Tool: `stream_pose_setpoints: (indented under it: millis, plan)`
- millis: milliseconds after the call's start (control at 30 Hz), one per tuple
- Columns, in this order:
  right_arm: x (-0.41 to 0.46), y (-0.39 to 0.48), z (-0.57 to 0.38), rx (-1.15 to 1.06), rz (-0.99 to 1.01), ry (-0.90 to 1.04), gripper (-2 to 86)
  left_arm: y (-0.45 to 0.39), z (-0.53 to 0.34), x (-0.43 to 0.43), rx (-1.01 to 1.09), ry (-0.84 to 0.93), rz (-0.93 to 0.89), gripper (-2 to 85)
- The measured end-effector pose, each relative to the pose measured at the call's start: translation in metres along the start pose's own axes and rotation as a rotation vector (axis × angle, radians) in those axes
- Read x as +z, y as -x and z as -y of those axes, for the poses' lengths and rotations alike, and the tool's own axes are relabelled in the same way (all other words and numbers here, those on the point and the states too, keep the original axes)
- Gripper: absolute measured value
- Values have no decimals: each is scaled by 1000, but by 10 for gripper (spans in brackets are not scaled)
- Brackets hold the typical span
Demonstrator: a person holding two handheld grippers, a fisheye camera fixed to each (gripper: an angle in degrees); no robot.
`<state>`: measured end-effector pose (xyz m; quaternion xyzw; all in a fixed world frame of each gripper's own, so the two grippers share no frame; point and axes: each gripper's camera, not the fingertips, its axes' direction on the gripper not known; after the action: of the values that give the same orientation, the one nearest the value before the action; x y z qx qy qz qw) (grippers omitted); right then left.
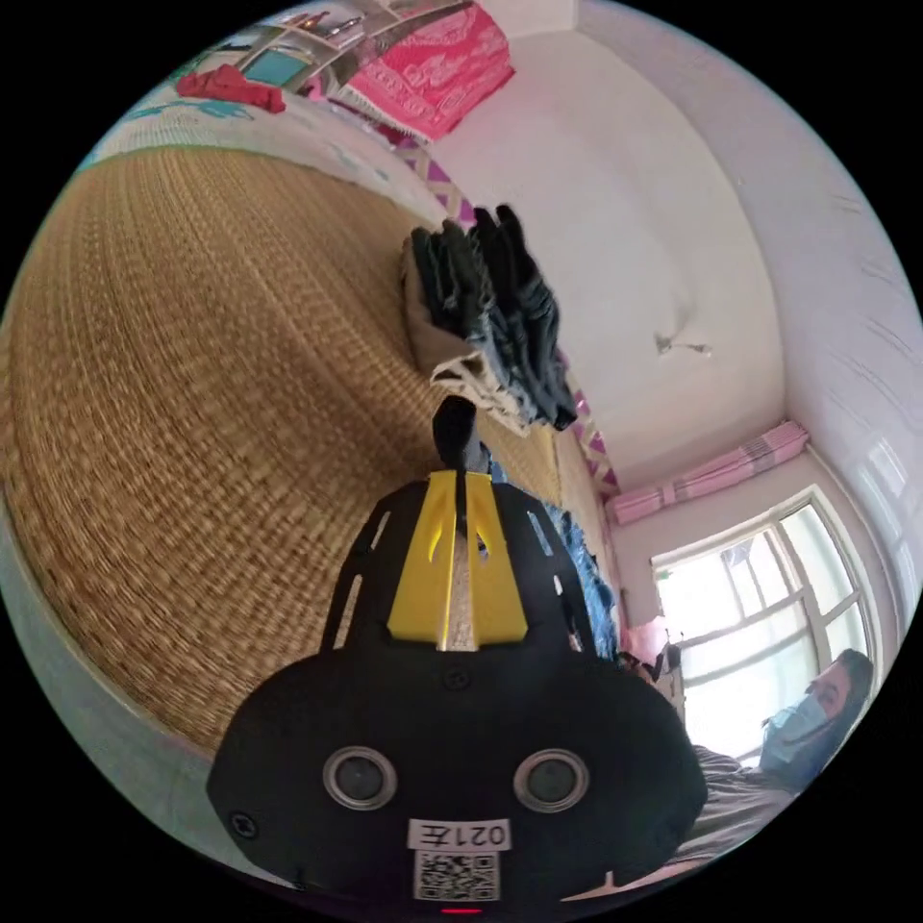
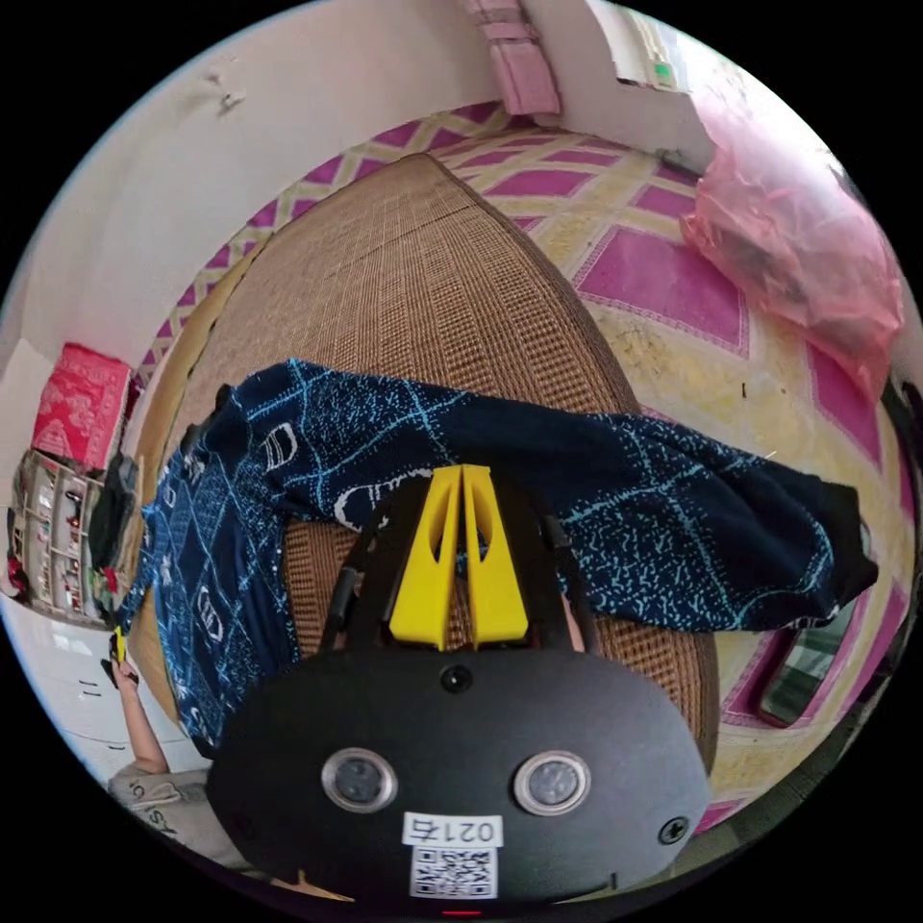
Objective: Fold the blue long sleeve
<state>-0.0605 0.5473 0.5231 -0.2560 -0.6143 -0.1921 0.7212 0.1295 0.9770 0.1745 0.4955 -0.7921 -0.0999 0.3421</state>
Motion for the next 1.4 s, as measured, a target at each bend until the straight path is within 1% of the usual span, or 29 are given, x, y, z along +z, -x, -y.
stream_pose_setpoints:
  millis: [100, 167, 233, 267, 300, 333, 367, 433, 467, 533, 567, 600, 633, 667, 700, 733, 767, 833, 867, 900, 933, 967, 1033, 1133, 1300, 1367, 1400]
  plan:
    - [-23, -19, -3, -5, 128, -38, -7, -56, 11, -1, 69, -74, -63, -9]
    - [-71, -39, -17, 43, 334, -242, -7, -103, 25, 5, 122, -85, -89, -10]
    - [-109, -40, -32, 15, 437, -352, -6, -186, 43, 23, 236, -78, -133, -10]
    - [-133, -31, -43, -43, 443, -381, -6, -210, 47, 30, 266, -72, -139, -10]
    - [-145, -23, -50, -81, 433, -383, -6, -261, 54, 47, 333, -53, -153, -10]
    - [-165, -5, -66, -170, 399, -380, -6, -313, 57, 67, 395, -32, -161, -10]
    - [-182, 16, -86, -255, 352, -369, -6, -341, 57, 79, 426, -22, -162, -10]
    - [-201, 51, -122, -389, 273, -341, -6, -454, 43, 140, 573, 42, -189, -10]
    - [-208, 73, -151, -463, 229, -327, -6, -482, 36, 157, 609, 57, -192, -10]
    - [-211, 101, -193, -555, 191, -301, -6, -588, -4, 231, 772, 141, -217, -9]
    - [-208, 116, -218, -593, 167, -287, -6, -613, -17, 251, 813, 162, -221, -9]
    - [-205, 122, -230, -606, 147, -279, -6, -659, -45, 291, 892, 210, -220, -9]
    - [-196, 135, -251, -638, 75, -259, -7, -701, -75, 330, 967, 249, -226, -9]
    - [-185, 146, -269, -667, -41, -249, -7, -718, -90, 349, 995, 267, -229, -9]
    - [-180, 150, -277, -669, -102, -254, -7, -750, -121, 391, 1040, 330, -229, -9]
    - [-169, 155, -289, -684, -215, -265, -7, -777, -153, 433, 1078, 400, -249, -9]
    - [-160, 160, -297, -702, -323, -267, -7, -788, -169, 454, 1090, 432, -256, -9]
    - [-154, 169, -300, -712, -451, -268, -7, -825, -237, 533, 1149, 546, -244, -10]
    - [-152, 176, -299, -718, -497, -266, -7, -832, -254, 553, 1169, 569, -229, -10]
    - [-151, 178, -297, -718, -517, -254, -7, -843, -289, 592, 1204, 614, -192, -10]
    - [-147, 183, -291, -729, -546, -211, -7, -849, -320, 629, 1227, 659, -168, -10]
    - [-142, 187, -286, -742, -574, -166, -7, -851, -334, 647, 1233, 677, -154, -10]
    - [-146, 191, -286, -750, -608, -184, -7, -849, -379, 713, 1240, 739, -96, -9]
    - [-157, 188, -279, -750, -599, -187, -7, -841, -412, 774, 1236, 789, -45, -8]
    - [-175, 174, -261, -730, -550, -168, -7, -839, -435, 827, 1218, 827, -39, 15]
    - [-182, 167, -255, -729, -550, -168, -7, -830, -447, 852, 1214, 928, -52, 42]
    - [-184, 165, -254, -729, -553, -169, -7, -819, -450, 868, 1173, 1010, -107, 64]
